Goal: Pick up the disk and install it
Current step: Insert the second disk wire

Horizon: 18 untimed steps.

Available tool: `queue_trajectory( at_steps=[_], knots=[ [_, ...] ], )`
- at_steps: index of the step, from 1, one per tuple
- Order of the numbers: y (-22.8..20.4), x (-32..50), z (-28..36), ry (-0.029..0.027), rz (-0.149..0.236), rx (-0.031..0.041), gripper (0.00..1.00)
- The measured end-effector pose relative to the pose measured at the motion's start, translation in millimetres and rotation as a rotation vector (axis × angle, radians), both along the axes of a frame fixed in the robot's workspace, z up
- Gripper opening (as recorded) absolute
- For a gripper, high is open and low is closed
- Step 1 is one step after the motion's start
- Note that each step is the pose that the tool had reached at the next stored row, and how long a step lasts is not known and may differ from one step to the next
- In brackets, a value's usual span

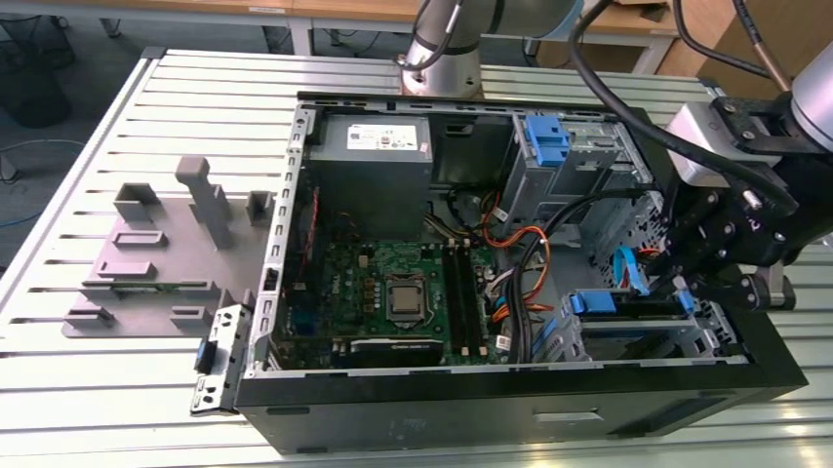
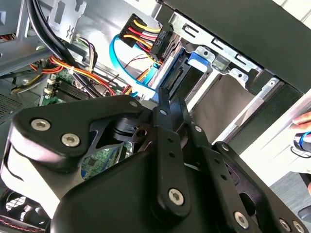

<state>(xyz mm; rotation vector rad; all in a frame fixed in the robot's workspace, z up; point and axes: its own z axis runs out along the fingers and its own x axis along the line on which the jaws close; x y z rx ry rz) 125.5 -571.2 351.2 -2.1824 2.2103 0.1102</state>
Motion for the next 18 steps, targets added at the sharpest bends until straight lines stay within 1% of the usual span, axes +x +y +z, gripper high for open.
queue_trajectory(
  at_steps=[8,13,18],
  knots=[
    [0.0,0.0,5.0,0.0,0.0,0.0,0.24],
    [0.1,0.0,5.7,0.0,0.0,-0.0001,0.24],
    [4.0,0.0,5.7,0.0,0.0,-0.0001,0.24]
  ],
)
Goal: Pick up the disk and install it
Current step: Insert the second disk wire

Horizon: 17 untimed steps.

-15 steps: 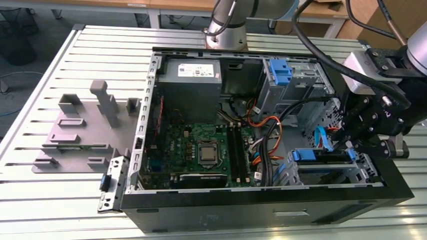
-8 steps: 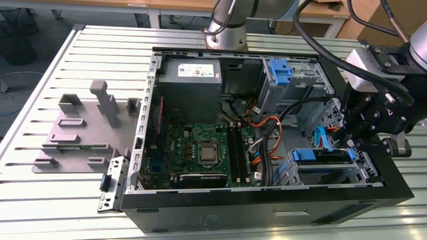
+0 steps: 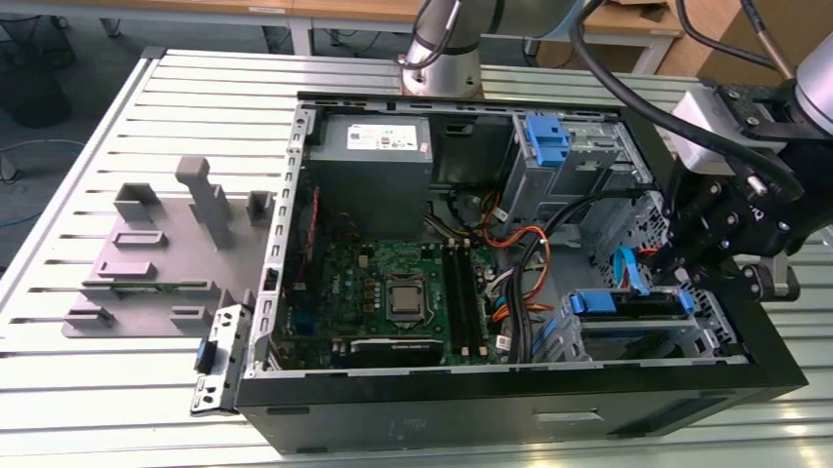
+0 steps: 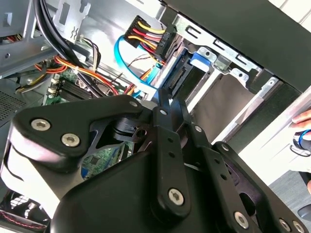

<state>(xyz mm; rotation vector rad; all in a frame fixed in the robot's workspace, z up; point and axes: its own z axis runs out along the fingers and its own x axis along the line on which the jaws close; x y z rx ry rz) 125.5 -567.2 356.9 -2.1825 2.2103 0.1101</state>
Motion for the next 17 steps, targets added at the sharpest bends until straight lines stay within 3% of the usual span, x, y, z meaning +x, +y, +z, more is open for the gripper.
queue_trajectory(
  at_steps=[17],
  knots=[
    [11.2,3.3,-0.3,0.0,0.0,0.0,0.24]
  ],
)
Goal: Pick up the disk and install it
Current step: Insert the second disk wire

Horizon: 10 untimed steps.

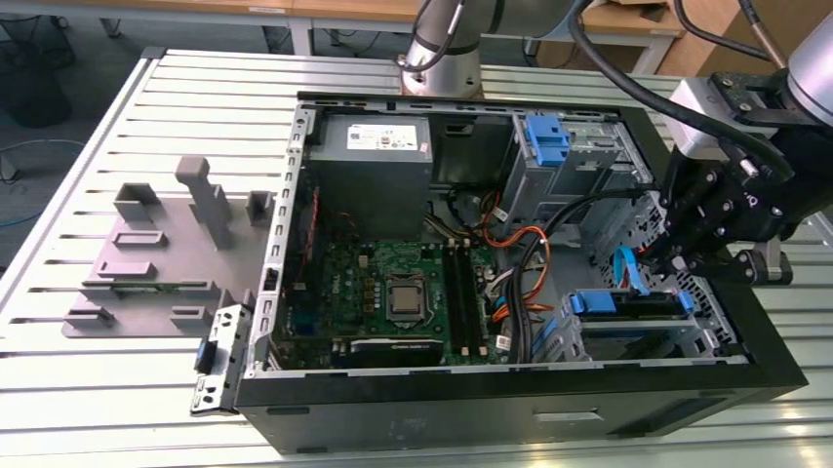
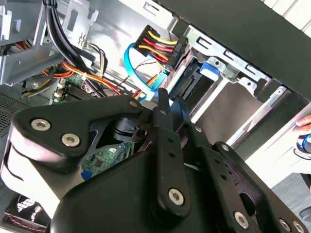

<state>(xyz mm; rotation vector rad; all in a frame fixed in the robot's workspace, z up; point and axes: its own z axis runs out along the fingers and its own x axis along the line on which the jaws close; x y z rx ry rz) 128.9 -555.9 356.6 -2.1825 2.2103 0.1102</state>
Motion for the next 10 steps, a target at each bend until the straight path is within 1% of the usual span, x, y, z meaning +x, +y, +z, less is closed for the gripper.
queue_trajectory(
  at_steps=[6,10],
  knots=[
    [2.2,7.3,-0.3,0.0002,0.0,-0.0001,0.24],
    [2.5,10.9,-0.4,0.0003,0.0,0.0,0.24]
  ],
)
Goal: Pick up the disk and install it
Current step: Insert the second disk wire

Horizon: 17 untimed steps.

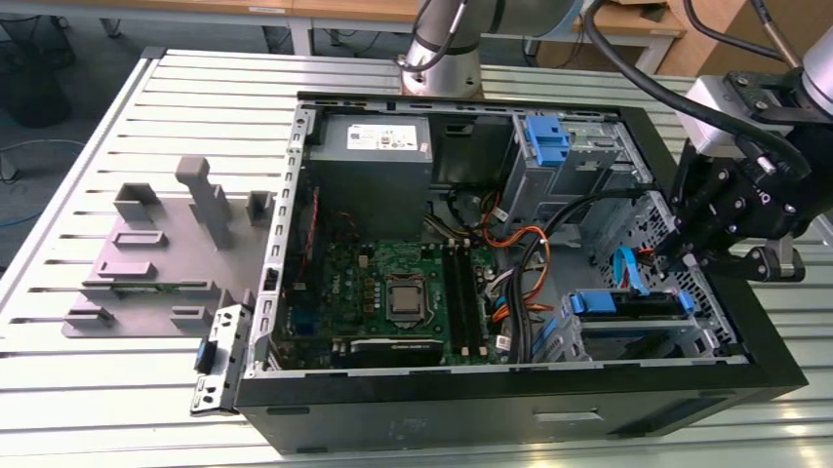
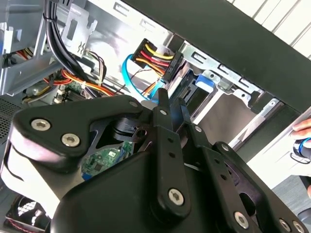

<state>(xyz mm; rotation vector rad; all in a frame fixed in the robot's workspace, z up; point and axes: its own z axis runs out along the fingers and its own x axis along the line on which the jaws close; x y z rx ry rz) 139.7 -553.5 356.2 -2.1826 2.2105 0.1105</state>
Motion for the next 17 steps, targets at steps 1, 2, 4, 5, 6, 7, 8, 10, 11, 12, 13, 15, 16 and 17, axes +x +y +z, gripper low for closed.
queue_trajectory(
  at_steps=[1,2,4,5,6,7,8,10,11,12,13,15,16,17],
  knots=[
    [0.0,0.5,0.0,0.0,0.0,0.0,0.24],
    [0.0,0.6,0.0,0.0,0.0,-0.0001,0.24],
    [-0.1,2.3,0.1,0.0,0.0,0.0,0.24],
    [-0.1,2.3,0.2,0.0,0.0,0.0,0.24],
    [-0.1,2.3,0.4,0.0,0.0,-0.0001,0.24],
    [-0.1,2.3,0.4,0.0,0.0,0.0001,0.24],
    [-0.1,2.3,0.4,0.0,0.0,0.0001,0.24],
    [0.0,2.3,0.8,0.0,0.0,0.0,0.24],
    [0.0,2.3,0.8,0.0,0.0,-0.0001,0.24],
    [0.0,2.4,0.9,0.0,0.0,-0.0002,0.24],
    [0.1,2.9,0.9,0.0,0.0,-0.0002,0.24],
    [0.0,4.3,0.9,0.0,0.0,0.0003,0.24],
    [0.1,4.9,0.7,0.0,0.0,0.0007,0.24],
    [0.2,5.5,0.6,0.0,0.0,0.0009,0.24]
  ],
)
